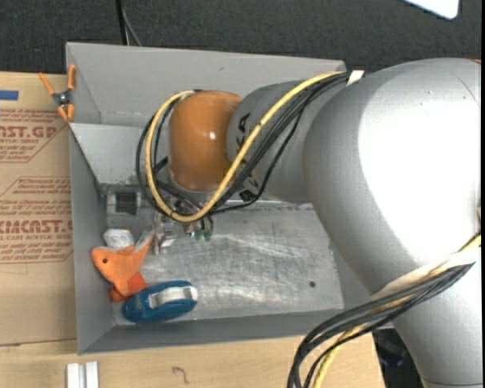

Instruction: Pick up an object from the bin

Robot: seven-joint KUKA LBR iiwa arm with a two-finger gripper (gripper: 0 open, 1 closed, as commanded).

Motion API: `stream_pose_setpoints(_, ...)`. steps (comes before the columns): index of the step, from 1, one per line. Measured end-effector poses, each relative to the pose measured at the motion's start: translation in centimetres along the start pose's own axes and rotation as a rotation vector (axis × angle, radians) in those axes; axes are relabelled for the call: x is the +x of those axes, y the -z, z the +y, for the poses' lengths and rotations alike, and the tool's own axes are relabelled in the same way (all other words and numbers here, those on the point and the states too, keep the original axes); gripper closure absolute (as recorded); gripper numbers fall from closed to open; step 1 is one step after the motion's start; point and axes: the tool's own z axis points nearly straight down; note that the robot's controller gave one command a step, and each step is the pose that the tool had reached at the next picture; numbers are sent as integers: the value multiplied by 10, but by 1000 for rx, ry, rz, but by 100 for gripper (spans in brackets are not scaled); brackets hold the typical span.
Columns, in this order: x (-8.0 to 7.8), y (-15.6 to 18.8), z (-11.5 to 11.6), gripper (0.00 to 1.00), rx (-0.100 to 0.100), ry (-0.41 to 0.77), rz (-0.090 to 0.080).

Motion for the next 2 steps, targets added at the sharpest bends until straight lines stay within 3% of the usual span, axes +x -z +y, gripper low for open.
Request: stream_pose_setpoints(2, 0, 0, 0, 100, 0, 0, 0)
